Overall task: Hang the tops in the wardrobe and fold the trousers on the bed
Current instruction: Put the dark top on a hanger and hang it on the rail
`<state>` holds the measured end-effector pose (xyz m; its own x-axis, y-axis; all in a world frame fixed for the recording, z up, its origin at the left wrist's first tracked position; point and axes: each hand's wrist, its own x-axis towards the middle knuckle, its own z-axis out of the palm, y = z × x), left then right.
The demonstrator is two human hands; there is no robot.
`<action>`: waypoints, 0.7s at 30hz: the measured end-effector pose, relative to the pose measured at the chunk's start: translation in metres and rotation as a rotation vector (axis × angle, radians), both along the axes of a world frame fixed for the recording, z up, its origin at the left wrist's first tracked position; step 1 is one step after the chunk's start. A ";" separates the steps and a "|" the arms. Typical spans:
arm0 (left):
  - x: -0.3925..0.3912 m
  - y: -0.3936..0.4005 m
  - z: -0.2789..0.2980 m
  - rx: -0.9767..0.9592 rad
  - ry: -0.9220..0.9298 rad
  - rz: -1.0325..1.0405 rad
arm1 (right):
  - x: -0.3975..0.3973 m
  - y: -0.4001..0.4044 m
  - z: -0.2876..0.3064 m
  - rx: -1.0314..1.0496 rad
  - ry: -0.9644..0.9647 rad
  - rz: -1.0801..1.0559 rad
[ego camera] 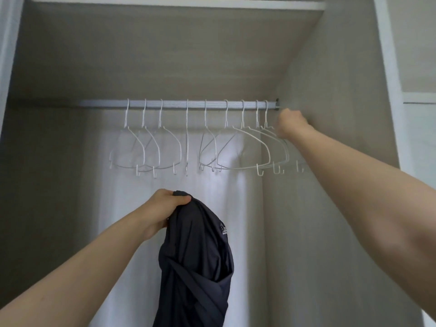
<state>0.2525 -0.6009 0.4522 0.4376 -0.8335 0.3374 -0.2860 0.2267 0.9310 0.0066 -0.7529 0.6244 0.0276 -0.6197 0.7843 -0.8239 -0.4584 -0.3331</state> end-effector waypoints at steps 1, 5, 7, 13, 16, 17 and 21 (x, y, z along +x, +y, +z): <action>0.000 -0.002 -0.001 0.020 0.042 -0.017 | 0.001 -0.002 0.000 0.008 0.007 -0.008; -0.001 -0.007 -0.007 0.157 0.051 -0.078 | 0.002 -0.012 -0.004 0.142 0.013 0.015; 0.000 -0.011 -0.011 0.180 0.065 -0.100 | 0.004 -0.022 -0.005 0.247 0.000 0.041; 0.001 -0.015 -0.018 0.209 0.032 -0.079 | 0.002 -0.030 -0.004 0.244 -0.261 0.261; -0.001 -0.010 -0.018 0.206 -0.011 -0.087 | -0.003 -0.028 -0.001 0.213 -0.359 0.338; -0.002 -0.008 -0.018 0.196 -0.026 -0.084 | -0.004 -0.023 -0.001 0.206 -0.395 0.341; -0.005 0.000 -0.027 0.102 -0.134 -0.014 | -0.006 -0.001 -0.005 0.119 -0.546 0.353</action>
